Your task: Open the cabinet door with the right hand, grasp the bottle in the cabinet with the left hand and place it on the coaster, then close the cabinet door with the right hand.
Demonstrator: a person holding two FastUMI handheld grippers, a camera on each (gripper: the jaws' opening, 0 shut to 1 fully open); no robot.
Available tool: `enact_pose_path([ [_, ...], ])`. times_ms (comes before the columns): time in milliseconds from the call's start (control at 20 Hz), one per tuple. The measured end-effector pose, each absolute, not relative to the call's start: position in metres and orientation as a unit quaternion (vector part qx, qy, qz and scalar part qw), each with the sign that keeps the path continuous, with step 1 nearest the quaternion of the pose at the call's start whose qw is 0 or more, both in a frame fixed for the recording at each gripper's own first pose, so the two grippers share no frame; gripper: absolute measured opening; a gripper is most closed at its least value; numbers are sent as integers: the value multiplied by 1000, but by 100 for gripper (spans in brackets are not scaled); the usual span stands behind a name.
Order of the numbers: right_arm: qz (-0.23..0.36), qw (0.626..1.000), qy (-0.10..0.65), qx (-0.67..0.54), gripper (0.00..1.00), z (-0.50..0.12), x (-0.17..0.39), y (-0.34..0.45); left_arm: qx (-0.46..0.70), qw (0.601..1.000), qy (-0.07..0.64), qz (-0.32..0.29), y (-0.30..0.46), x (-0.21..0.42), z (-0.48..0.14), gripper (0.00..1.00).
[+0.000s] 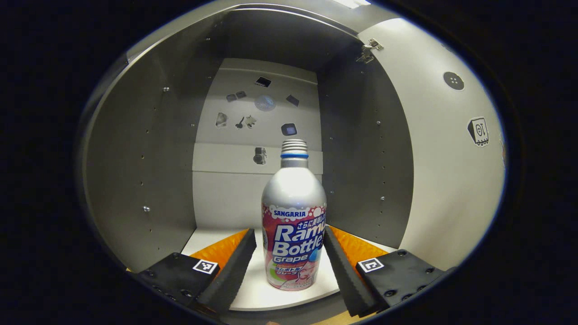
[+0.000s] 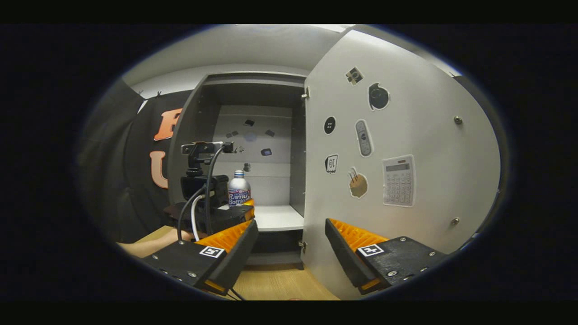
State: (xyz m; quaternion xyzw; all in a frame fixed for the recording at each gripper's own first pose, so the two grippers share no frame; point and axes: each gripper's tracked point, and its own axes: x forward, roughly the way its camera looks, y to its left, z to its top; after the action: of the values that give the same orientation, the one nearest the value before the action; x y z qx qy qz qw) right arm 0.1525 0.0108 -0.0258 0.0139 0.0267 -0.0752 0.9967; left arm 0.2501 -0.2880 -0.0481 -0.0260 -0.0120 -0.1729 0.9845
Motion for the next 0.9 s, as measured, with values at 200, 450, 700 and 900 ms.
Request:
enact_pose_path([
  [200, -63, 998, 27, 18, 92, -28, 153, 15, -11, 987, -11, -162, -283, 250, -49, 87],
  [450, -39, 999, 31, 9, 92, -31, 155, 28, 6, 988, -17, -152, -277, 246, -48, 84],
  [700, -21, 999, 24, 10, 92, -27, 145, 34, -25, 989, -23, -142, -265, 227, -44, 83],
  [900, -2, 1000, 17, 3, 92, -24, 136, 38, -35, 989, -43, -134, -253, 203, -32, 81],
])
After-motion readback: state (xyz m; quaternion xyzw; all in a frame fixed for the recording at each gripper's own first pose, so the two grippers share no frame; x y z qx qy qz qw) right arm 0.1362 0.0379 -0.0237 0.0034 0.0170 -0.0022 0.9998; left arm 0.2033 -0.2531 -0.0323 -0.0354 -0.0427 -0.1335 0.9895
